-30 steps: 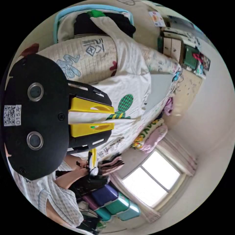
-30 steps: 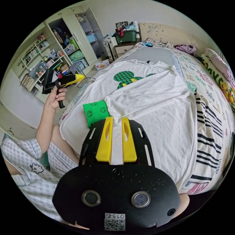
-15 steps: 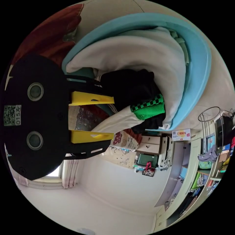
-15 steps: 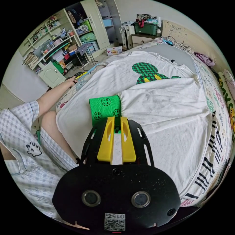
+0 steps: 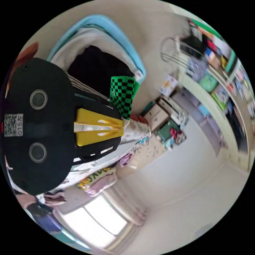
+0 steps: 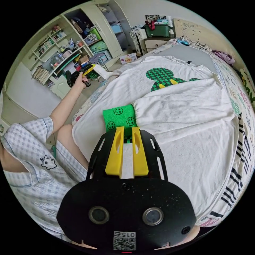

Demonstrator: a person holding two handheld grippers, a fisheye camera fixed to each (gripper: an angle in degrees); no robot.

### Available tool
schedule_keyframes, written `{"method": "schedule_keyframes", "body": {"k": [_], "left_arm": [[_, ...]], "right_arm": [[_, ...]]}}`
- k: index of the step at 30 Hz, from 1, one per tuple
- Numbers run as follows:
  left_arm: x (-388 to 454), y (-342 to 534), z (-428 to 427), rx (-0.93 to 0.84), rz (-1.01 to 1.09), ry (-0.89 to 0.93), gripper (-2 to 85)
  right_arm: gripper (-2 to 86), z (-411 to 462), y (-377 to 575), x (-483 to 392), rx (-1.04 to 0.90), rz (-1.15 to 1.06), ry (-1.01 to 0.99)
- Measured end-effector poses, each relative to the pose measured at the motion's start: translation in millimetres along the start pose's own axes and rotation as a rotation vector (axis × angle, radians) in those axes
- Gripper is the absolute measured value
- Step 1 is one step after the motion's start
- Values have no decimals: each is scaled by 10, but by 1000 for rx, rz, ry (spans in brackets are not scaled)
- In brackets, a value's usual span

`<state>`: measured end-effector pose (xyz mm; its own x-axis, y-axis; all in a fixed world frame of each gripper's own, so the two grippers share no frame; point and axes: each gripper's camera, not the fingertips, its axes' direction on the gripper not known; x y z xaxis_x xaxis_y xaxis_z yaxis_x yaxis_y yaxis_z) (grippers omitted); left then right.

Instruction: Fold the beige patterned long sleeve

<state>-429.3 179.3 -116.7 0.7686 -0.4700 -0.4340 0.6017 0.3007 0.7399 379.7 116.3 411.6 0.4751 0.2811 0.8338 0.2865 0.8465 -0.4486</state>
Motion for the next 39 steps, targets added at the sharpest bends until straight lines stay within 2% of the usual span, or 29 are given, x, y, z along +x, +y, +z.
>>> {"method": "schedule_keyframes", "body": {"k": [2,4,5,8,11,13,17,20,23,27,30,39], "left_arm": [[1155,242,-11,-76,350,48,-6],[1909,646,9,-150,581,133,-5],[2313,967,96,-252,692,171,-4],[2938,1850,446,-477,843,108,-1],[3298,2520,717,-618,1014,43,-1],[3454,2706,787,-635,1081,-10,-2],[3610,2888,828,-638,1078,5,0],[3647,3027,858,-638,1086,0,2],[3688,3143,925,-662,1067,12,3],[3773,3258,975,-668,1068,14,4],[3817,3348,1026,-685,1071,17,4],[3862,3487,1069,-676,1061,12,5]], "right_arm": [[58,-192,62,9,59,24,-29],[58,-439,148,13,125,44,-22],[58,-494,169,19,138,51,-15],[59,-701,244,74,186,84,19],[65,-770,233,112,197,96,55],[73,-763,186,89,197,87,76],[92,-598,-67,-33,163,71,45],[105,-393,-357,-175,128,53,100],[111,-223,-690,-115,128,128,141],[119,60,-1005,-208,14,168,77],[104,123,-1084,-409,-1,163,135],[22,-164,-1116,-839,101,178,80]]}}
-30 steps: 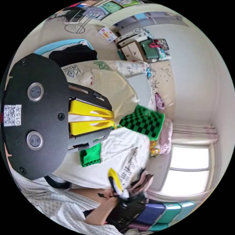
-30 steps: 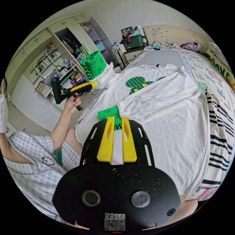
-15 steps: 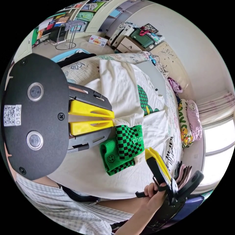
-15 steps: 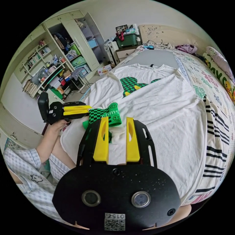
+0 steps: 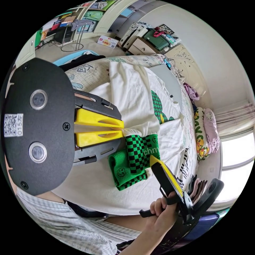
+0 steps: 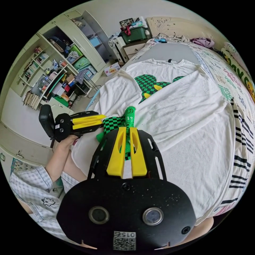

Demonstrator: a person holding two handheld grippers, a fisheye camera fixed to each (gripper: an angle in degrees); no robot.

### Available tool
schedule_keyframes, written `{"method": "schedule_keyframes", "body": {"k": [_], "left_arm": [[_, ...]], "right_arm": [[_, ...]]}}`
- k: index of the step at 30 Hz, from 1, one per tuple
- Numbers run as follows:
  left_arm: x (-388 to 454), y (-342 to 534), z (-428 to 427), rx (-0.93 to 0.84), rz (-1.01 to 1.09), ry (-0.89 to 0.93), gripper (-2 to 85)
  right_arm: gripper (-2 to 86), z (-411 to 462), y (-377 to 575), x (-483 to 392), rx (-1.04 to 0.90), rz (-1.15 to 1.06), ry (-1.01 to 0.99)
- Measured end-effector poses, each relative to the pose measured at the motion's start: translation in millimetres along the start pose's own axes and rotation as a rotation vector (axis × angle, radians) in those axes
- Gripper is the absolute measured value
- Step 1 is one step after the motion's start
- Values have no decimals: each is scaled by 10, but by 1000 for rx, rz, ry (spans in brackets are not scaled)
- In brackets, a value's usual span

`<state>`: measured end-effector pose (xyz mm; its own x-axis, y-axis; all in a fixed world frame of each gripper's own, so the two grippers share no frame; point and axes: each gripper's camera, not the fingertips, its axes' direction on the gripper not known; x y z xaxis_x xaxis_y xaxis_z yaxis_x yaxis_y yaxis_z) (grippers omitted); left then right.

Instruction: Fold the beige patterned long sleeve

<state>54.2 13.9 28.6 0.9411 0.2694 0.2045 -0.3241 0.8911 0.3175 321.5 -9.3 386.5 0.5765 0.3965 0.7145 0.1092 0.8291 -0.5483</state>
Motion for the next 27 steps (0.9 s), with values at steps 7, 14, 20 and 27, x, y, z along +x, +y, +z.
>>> {"method": "schedule_keyframes", "body": {"k": [7,14,20,27], "left_arm": [[51,-16,-36,-2,3,-33,7],[-42,-5,-127,20,-2,-5,27],[-373,118,-452,111,-58,154,75],[-316,51,-689,214,-29,280,92]], "right_arm": [[7,-306,28,-118,54,54,-85],[5,-593,6,-262,78,69,-107],[5,-875,33,-323,114,102,-144],[5,-1055,105,-353,122,136,-184]]}}
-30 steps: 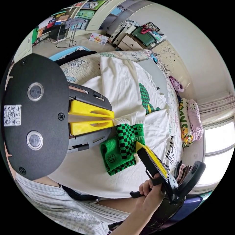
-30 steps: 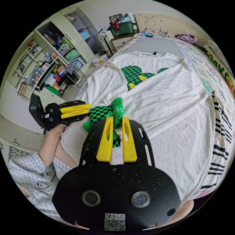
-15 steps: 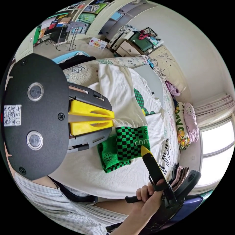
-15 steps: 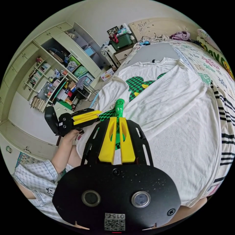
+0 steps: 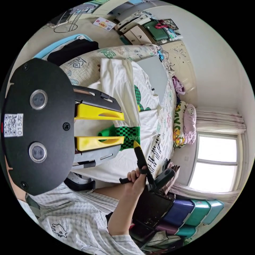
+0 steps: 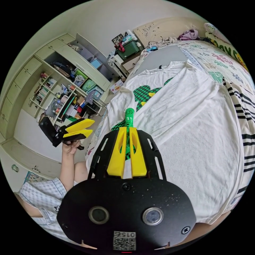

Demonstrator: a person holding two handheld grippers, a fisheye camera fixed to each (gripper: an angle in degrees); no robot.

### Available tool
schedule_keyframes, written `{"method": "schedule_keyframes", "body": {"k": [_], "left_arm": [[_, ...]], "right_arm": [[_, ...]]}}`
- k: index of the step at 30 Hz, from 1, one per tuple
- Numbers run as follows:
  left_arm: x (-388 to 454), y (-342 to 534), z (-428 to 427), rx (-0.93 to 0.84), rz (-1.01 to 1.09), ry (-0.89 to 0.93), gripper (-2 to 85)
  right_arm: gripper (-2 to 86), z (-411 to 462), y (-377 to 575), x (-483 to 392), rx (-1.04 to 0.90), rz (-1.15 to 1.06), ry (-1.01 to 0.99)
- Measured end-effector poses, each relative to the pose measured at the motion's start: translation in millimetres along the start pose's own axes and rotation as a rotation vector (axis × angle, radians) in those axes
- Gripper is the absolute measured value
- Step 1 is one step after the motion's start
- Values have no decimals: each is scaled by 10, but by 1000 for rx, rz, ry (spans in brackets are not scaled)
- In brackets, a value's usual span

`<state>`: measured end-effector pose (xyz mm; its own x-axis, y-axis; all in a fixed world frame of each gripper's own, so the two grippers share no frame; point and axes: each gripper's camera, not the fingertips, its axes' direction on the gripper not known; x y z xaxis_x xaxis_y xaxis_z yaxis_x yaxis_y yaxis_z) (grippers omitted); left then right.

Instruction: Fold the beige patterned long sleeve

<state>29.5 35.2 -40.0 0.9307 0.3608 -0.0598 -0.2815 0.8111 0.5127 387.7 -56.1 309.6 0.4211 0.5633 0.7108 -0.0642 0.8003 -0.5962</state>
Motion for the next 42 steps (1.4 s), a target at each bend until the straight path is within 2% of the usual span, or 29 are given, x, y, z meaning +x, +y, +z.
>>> {"method": "schedule_keyframes", "body": {"k": [2,5,13,20,24,29,33,35,38,42], "left_arm": [[178,-113,223,-72,64,52,97],[307,-189,470,-154,96,2,114],[168,-139,633,-238,89,-23,111],[127,-94,743,-289,121,-114,30],[-61,-83,534,-215,55,-63,6],[-441,10,138,-34,-61,125,-1],[-547,63,39,-3,-64,179,-2],[-533,68,67,-44,-28,187,-2],[-458,63,141,-94,28,164,-1],[-417,42,149,-79,49,117,5]], "right_arm": [[6,-26,11,-41,-2,-4,8],[7,-94,33,-93,0,-5,13],[17,-332,-40,-227,-30,-24,45],[67,-852,91,-292,-8,9,89],[78,-1282,353,-249,41,57,-30],[99,-1531,344,-339,54,83,-242],[155,-1503,183,-414,7,123,-423],[160,-1526,141,-379,30,170,-481],[152,-1556,54,-397,40,206,-483],[75,-1583,-45,-514,91,214,-484]]}}
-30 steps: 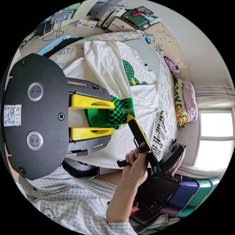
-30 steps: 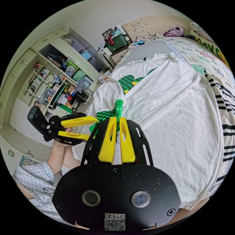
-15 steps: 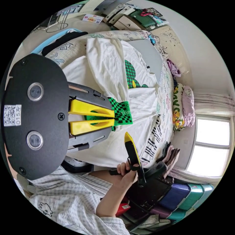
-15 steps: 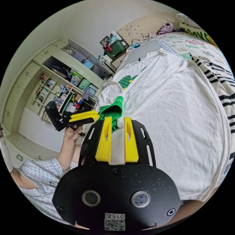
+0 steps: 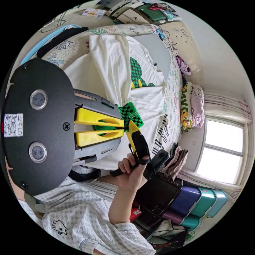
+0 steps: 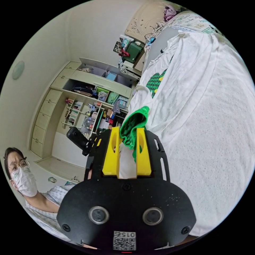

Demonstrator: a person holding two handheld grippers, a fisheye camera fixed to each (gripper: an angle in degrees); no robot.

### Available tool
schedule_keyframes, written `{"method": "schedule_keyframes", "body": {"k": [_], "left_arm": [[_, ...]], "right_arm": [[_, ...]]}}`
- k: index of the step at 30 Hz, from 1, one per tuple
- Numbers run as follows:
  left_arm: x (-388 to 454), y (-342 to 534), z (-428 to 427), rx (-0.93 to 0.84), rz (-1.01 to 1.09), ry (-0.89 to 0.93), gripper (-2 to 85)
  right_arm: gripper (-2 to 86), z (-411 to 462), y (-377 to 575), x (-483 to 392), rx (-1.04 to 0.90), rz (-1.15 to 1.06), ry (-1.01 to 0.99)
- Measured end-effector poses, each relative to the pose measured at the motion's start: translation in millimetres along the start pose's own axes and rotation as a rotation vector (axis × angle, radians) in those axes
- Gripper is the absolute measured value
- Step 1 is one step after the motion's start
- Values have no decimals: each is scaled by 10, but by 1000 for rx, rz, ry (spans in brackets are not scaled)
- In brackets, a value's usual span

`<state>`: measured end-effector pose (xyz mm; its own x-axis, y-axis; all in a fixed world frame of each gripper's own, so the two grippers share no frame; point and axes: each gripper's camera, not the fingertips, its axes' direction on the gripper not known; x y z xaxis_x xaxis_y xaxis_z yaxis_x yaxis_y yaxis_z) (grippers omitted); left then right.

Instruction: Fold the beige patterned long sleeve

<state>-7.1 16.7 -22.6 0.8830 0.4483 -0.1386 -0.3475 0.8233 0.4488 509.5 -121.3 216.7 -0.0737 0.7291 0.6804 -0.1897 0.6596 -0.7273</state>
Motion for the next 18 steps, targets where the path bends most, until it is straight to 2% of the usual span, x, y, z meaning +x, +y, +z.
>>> {"method": "schedule_keyframes", "body": {"k": [4,9,14,18], "left_arm": [[-91,4,-97,36,-19,23,32],[-431,148,-384,109,-147,5,62],[-854,348,-548,63,-359,-238,72],[-1049,383,-473,1,-416,-361,78]], "right_arm": [[19,-144,-7,-258,71,-44,101],[8,-680,57,-495,155,-111,192],[5,-1119,192,-600,197,-127,275],[5,-1080,320,-558,154,-117,297]]}}
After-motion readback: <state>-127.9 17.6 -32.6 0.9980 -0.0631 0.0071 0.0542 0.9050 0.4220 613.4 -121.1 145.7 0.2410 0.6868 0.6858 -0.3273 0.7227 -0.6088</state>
